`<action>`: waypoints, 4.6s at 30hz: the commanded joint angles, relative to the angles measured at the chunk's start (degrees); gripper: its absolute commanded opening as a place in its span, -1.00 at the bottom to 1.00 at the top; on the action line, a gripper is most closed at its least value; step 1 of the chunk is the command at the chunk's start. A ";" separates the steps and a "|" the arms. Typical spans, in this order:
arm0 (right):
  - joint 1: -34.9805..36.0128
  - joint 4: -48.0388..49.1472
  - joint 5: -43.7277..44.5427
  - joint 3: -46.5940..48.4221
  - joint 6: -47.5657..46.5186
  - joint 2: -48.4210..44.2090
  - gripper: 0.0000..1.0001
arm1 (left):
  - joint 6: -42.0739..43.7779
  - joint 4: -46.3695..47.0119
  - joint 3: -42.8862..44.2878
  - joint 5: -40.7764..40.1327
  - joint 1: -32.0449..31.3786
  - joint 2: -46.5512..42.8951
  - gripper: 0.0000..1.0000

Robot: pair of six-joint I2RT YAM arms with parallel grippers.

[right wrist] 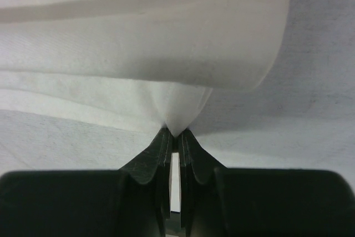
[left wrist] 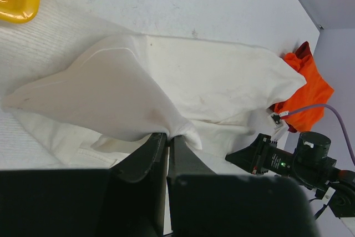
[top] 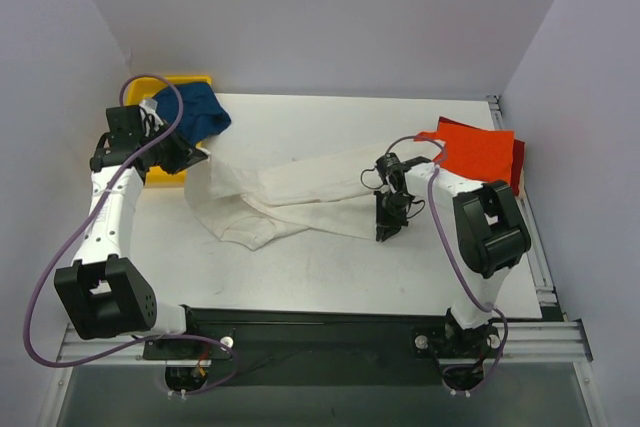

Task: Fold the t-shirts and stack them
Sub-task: Flatten out the tshirt

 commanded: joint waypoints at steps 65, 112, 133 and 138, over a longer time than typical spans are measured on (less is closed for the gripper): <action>-10.61 -1.49 16.62 58.84 -10.05 -23.86 -1.00 | -5.52 19.98 65.29 -2.32 -11.87 16.18 -1.00; -23.45 6.95 6.34 21.93 -10.22 -12.87 1.00 | 6.15 8.50 32.96 -1.15 -18.20 31.39 0.95; -10.26 4.75 -4.30 2.24 1.11 -9.73 1.00 | 9.06 0.30 -0.89 -8.03 -20.22 24.51 0.94; -10.35 4.40 -4.74 1.01 2.78 -6.30 1.00 | 10.46 0.57 -1.25 -8.64 -20.13 27.59 0.95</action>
